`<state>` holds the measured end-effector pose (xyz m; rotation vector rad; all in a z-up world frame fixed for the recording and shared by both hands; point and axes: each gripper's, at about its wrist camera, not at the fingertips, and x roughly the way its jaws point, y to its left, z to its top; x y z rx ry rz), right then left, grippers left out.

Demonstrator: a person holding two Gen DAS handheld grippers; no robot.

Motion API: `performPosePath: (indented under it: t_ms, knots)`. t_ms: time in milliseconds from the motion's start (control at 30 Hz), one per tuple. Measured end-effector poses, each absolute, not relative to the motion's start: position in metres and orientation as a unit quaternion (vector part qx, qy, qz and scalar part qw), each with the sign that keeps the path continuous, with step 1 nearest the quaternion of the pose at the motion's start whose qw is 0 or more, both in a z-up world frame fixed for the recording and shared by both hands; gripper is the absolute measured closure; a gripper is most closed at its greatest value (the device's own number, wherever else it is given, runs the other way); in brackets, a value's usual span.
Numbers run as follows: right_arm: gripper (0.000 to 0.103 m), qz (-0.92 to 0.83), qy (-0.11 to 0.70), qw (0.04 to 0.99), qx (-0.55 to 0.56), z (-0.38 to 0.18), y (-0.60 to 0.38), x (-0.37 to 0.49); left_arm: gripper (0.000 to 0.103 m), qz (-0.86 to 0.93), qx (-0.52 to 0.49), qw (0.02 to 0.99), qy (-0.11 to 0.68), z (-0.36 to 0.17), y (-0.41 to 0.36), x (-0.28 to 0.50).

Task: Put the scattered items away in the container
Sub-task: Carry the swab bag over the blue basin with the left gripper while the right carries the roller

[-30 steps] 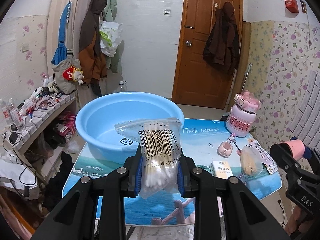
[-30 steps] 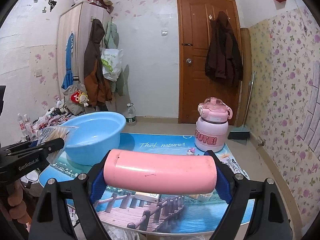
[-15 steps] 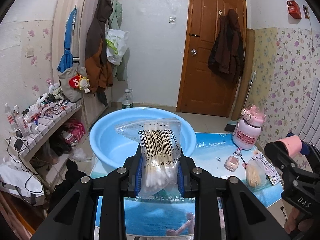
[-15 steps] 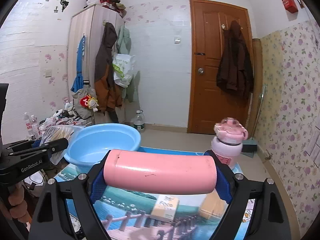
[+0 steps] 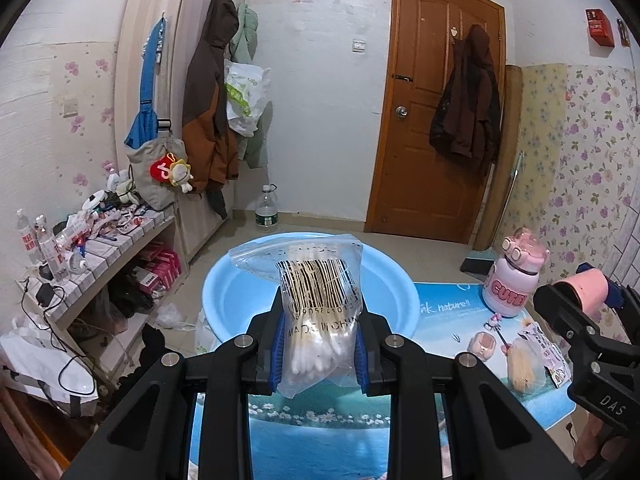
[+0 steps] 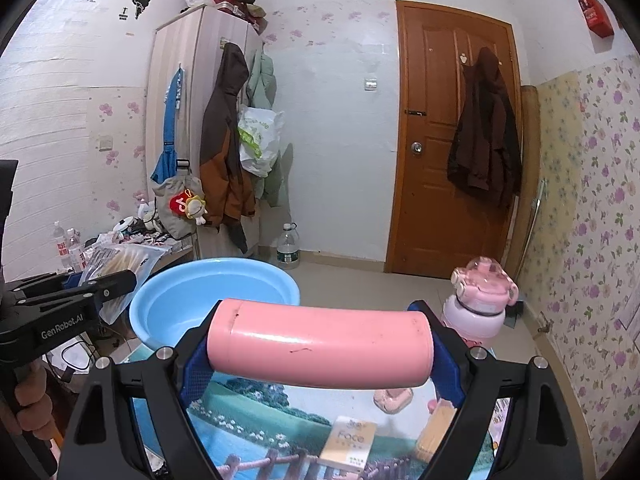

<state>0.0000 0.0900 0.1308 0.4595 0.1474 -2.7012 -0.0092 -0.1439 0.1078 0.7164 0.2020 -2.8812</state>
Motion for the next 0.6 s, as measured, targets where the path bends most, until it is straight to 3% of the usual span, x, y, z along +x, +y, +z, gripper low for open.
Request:
performPosePath:
  t_ms: [600]
  knots:
    - [0.014, -0.956, 0.068, 0.228, 0.171, 0.141, 0.042, -0.016, 0.077, -0.958, 0.26, 0.108, 0.06, 0.102, -0.178, -0.031]
